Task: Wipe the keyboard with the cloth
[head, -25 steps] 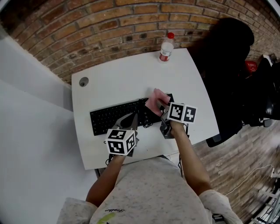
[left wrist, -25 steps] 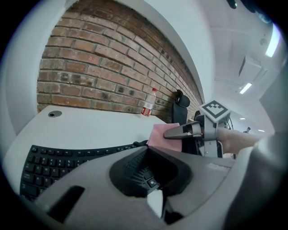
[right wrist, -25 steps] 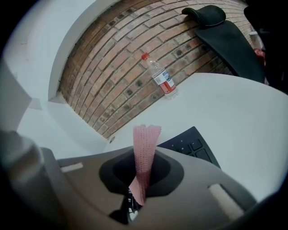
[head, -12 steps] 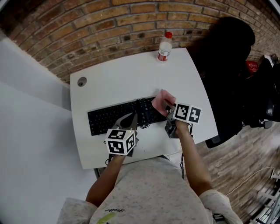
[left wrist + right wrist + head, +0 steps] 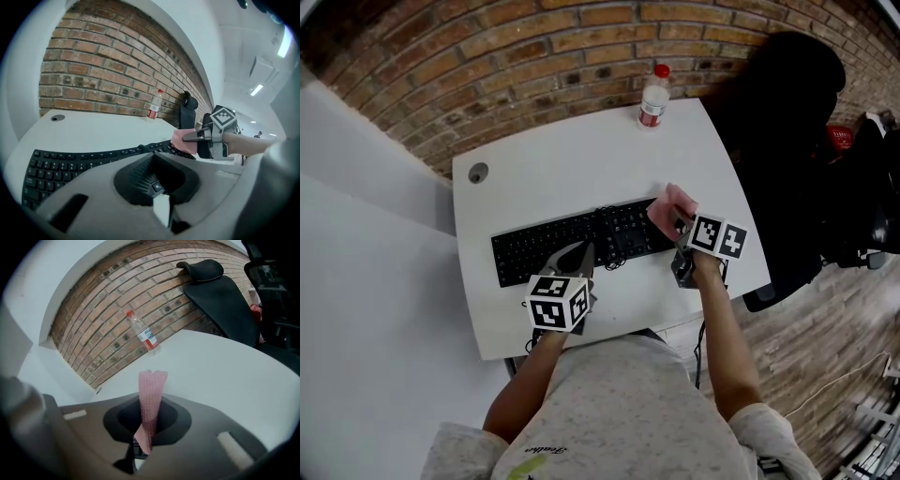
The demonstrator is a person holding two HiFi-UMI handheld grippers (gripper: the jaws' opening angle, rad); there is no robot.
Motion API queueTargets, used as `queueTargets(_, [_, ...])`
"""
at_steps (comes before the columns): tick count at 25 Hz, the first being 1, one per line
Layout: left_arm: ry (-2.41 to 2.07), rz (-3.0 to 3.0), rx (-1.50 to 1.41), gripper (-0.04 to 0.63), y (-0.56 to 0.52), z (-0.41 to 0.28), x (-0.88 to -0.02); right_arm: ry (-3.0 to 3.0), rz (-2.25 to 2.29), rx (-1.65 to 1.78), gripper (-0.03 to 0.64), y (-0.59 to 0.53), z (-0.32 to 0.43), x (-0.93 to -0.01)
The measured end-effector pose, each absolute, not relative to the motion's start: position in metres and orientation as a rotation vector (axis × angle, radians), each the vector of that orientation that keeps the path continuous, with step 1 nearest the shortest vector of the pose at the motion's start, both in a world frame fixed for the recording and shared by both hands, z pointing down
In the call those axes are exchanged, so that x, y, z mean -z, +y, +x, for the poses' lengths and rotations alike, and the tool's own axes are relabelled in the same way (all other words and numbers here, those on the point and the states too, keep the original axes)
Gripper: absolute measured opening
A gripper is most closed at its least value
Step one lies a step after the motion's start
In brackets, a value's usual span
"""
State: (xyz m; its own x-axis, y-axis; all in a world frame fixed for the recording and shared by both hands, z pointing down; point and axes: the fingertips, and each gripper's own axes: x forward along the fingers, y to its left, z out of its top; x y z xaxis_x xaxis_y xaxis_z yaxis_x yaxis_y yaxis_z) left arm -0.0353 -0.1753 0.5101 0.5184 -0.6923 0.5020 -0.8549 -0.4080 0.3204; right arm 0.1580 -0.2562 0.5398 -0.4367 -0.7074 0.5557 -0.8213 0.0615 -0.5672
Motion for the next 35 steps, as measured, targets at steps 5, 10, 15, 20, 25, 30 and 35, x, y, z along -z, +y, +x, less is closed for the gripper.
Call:
queueTargets(5, [-1.251,2.229,-0.392,-0.005,-0.172,-0.042,-0.507,-2.246,1.606,-1.307,0.020,-0.253,0.151,-0.518])
queueTargets(10, [-1.253,2.226,-0.388,-0.004,-0.166,-0.057,-0.509,-2.339,1.574,-1.268,0.020,-0.246,0.122,-0.490])
queueTargets(15, [-1.263,2.223,-0.380,-0.005,-0.161,-0.076,-0.509,-2.424,1.504,-1.250,0.020,-0.236,0.083,-0.468])
queueTargets(20, [-1.283,2.214,-0.372,-0.005,-0.152,-0.100,-0.509,-2.484,1.424,-1.240,0.020,-0.224,0.038,-0.455])
queueTargets(25, [-1.306,2.199,-0.372,-0.005,-0.141,-0.130,-0.510,-2.526,1.323,-1.242,0.020,-0.205,-0.014,-0.453])
queueTargets(30, [-1.341,2.177,-0.363,-0.005,-0.128,-0.166,-0.511,-2.537,1.215,-1.248,0.020,-0.185,-0.071,-0.461])
queueTargets(35, [-1.380,2.148,-0.353,-0.004,-0.116,-0.203,-0.514,-2.545,1.113,-1.249,0.020,-0.166,-0.124,-0.471])
